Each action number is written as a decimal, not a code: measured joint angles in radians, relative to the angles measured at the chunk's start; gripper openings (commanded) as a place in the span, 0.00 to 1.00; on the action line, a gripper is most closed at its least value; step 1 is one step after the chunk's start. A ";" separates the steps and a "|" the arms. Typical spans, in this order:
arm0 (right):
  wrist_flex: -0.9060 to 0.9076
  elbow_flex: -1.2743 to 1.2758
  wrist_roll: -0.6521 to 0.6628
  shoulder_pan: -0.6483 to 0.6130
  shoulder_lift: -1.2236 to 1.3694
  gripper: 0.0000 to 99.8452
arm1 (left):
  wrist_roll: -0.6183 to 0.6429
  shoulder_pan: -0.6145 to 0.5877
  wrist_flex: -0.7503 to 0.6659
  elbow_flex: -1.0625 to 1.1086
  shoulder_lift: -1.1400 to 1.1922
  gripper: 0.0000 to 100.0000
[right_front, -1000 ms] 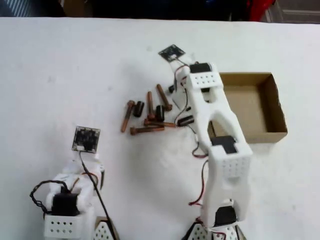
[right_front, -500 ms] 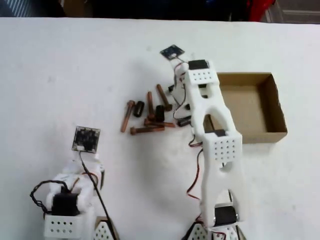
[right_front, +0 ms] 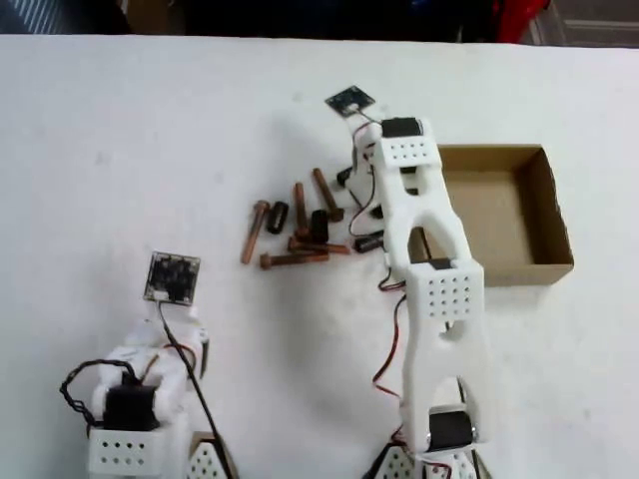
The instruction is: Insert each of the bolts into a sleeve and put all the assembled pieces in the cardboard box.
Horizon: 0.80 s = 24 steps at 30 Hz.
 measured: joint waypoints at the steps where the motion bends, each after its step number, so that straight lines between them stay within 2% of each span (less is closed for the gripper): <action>1: 0.023 -0.006 0.000 -0.002 -0.003 0.02 | 0.000 0.000 0.000 0.000 0.000 0.02; 10: 0.264 -0.104 0.000 -0.005 -0.155 0.02 | 0.000 0.000 0.000 0.000 0.000 0.02; 15: 0.292 -0.112 0.000 -0.005 -0.311 0.02 | 0.000 0.000 0.000 0.000 0.000 0.02; 24: 0.292 0.166 0.000 -0.011 -0.660 0.02 | 0.000 0.000 0.000 0.000 0.000 0.02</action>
